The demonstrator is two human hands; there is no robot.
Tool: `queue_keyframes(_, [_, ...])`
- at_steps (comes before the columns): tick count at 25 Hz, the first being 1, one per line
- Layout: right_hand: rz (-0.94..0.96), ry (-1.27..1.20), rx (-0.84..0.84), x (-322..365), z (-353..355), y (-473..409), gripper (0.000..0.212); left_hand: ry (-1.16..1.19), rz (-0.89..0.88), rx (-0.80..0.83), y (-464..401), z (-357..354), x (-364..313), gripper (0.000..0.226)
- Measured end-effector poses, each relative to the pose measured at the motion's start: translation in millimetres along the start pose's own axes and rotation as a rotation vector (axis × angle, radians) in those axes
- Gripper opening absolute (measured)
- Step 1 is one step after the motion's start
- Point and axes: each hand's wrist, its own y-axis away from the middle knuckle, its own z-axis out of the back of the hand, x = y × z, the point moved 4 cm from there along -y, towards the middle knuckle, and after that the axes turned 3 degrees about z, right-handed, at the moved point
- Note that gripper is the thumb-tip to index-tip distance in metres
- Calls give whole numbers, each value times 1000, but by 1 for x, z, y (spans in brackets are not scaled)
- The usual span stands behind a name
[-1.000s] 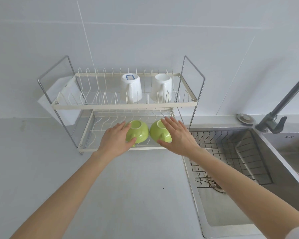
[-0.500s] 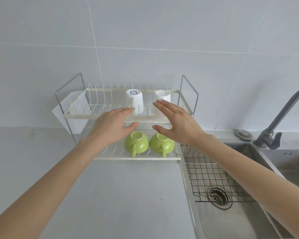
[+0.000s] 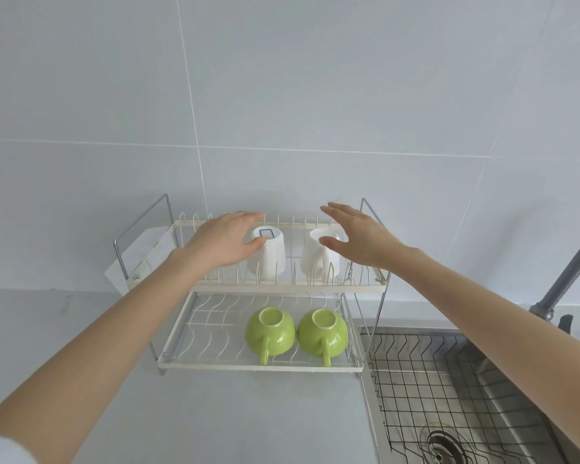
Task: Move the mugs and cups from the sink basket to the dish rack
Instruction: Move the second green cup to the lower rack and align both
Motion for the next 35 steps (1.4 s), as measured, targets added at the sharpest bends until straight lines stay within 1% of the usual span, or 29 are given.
queue_keyframes(6, [-138,-63,194,-18,-22,-38,61,90,23,167,-45,-31,10,60])
queue_keyframes(11, [-207,-78,271,-29,-44,-49,70,136,76,214,-58,-53,13,68])
queue_keyframes(18, [-246,-106,267,-36,-45,-49,68,234,88,192,-61,-64,0,55])
queue_keyframes(24, [-266,-55,293,-43,-39,-45,67,259,46,200,-65,-72,-27,65])
queue_keyframes(35, [-263,-35,298,-44,-39,-43,66,229,29,191,-65,-74,-32,65])
